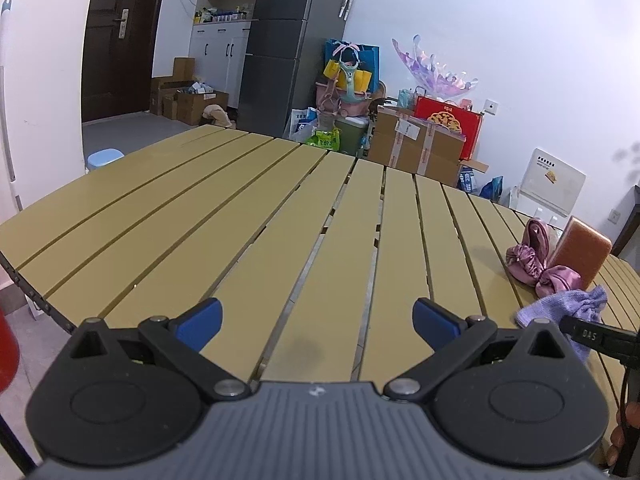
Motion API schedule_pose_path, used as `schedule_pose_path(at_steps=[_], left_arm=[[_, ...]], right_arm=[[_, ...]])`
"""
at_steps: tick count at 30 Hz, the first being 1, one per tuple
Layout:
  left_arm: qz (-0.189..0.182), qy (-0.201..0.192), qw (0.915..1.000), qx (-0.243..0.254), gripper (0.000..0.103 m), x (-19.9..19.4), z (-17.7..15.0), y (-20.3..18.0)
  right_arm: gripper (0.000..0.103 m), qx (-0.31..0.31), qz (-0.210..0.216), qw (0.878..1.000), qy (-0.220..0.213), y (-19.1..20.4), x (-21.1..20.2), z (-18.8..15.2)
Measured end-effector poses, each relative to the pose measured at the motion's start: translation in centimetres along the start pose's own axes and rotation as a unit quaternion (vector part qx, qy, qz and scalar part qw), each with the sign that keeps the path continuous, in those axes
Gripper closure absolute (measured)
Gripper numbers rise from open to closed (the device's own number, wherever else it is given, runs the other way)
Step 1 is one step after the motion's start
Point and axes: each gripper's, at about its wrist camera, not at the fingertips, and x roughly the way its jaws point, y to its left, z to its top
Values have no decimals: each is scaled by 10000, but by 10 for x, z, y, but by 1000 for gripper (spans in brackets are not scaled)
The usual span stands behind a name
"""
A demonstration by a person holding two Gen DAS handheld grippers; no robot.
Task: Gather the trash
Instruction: 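Move the right gripper onto the lavender cloth bag and close it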
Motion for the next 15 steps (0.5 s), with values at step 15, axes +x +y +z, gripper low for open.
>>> schedule_pose_path(at_steps=[15], left_arm=[[-350,-47,9990,284,0,-17,-10,-48]], right_arm=[[95,1009,511,9898,-867,-71,-47,-18]])
